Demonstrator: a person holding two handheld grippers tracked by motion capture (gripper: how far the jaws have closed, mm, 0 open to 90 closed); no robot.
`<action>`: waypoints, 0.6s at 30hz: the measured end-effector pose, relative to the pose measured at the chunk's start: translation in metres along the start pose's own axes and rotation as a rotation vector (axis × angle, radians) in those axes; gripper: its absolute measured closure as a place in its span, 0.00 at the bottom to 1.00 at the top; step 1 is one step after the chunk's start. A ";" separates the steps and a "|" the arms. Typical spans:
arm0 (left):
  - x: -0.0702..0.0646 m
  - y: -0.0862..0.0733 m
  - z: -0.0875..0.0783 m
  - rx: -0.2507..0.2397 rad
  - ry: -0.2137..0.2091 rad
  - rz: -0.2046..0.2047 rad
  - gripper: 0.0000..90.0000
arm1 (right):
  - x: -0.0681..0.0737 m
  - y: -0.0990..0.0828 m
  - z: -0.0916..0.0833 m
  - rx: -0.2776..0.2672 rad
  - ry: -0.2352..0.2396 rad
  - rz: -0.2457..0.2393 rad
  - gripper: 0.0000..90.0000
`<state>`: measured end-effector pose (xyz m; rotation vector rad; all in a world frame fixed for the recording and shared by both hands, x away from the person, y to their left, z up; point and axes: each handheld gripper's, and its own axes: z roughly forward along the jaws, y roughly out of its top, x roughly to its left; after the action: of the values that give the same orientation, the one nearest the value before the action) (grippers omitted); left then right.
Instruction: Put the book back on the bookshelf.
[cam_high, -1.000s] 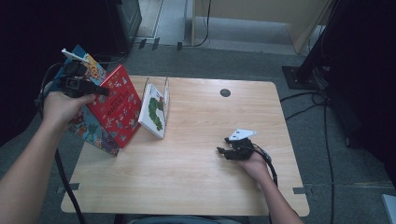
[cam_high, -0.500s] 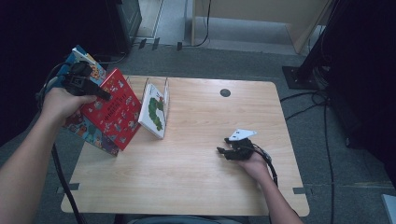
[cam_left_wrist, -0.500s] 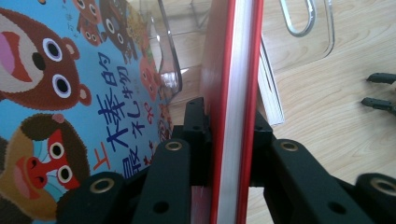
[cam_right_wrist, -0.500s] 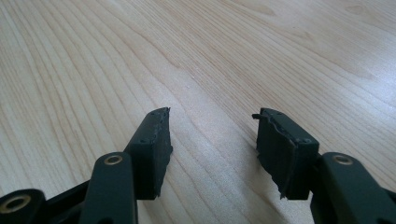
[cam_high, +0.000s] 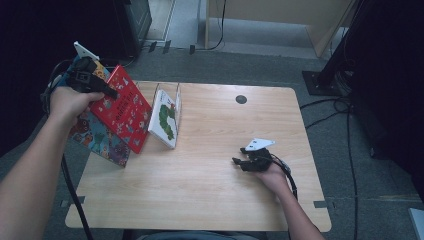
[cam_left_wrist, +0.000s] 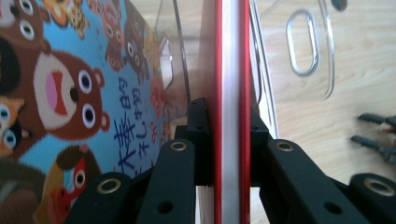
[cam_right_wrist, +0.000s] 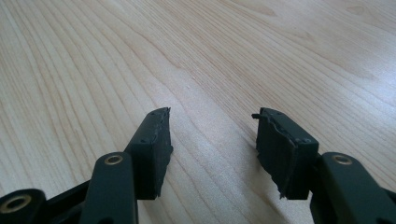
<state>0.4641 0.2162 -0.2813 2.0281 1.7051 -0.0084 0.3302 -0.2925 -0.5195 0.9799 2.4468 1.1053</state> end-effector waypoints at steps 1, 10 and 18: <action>0.000 0.002 0.001 -0.006 -0.004 -0.010 0.89 | 0.000 0.000 0.000 0.000 0.000 0.000 0.50; -0.001 0.017 0.010 -0.036 -0.006 -0.047 0.89 | 0.000 0.000 0.000 -0.004 -0.003 -0.006 0.50; -0.004 0.029 0.020 -0.049 -0.010 -0.050 0.89 | 0.002 0.000 0.002 -0.009 -0.008 0.001 0.50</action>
<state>0.4963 0.2017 -0.2870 1.9462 1.7327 0.0068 0.3297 -0.2900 -0.5203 0.9814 2.4329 1.1104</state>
